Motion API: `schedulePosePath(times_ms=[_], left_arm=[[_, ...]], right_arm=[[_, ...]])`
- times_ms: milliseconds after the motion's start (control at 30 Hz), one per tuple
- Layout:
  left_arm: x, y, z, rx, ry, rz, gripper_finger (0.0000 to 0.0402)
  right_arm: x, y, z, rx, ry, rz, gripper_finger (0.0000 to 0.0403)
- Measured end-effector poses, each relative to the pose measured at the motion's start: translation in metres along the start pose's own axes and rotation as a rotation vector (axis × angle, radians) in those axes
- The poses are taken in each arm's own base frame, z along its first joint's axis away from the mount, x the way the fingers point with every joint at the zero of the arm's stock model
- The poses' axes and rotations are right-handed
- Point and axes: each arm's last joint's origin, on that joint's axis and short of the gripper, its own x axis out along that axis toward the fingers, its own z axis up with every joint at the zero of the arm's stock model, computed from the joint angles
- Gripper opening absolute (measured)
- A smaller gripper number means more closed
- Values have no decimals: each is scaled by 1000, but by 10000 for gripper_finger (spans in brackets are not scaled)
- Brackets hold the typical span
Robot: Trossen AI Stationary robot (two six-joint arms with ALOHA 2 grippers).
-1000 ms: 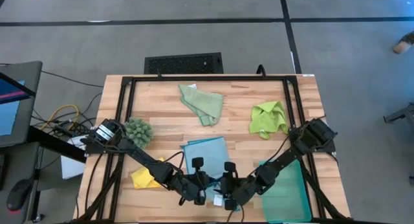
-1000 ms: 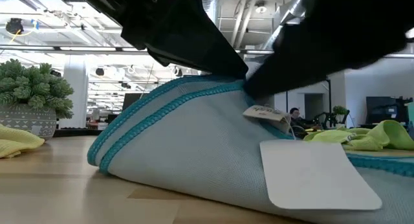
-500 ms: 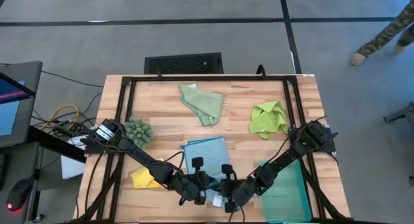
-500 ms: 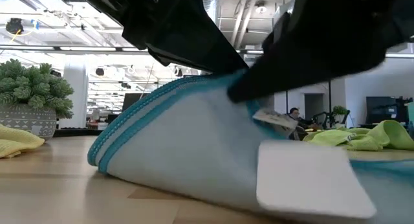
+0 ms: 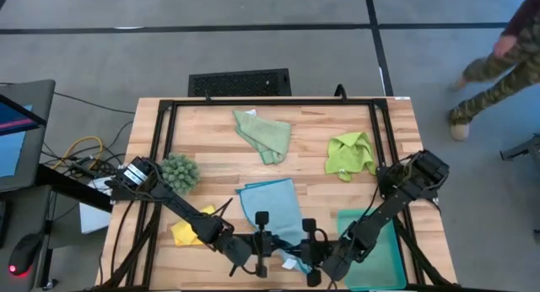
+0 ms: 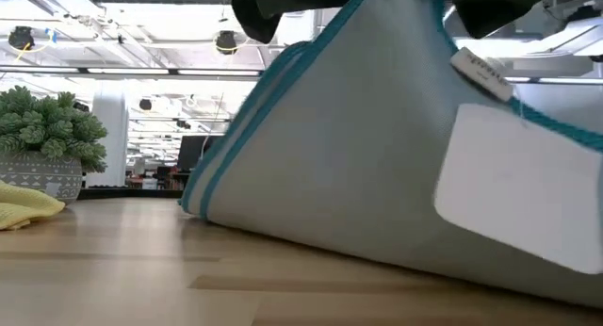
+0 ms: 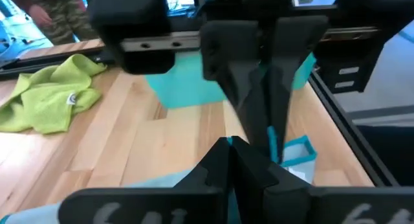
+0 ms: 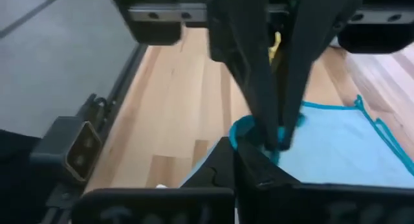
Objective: Fold microfiber towels
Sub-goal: Fold the blue microfiber cloth
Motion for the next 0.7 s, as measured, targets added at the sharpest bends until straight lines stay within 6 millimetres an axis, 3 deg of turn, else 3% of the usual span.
schedulePosePath(times_ms=[433, 700], left_arm=[[1, -1, 6, -77, -47, -86, 9], [6, 6, 6, -117, -33, -92, 74]], right_arm=[[0, -1, -2, -5, 12, -27, 11], [0, -1, -4, -1, 28, -32, 14]])
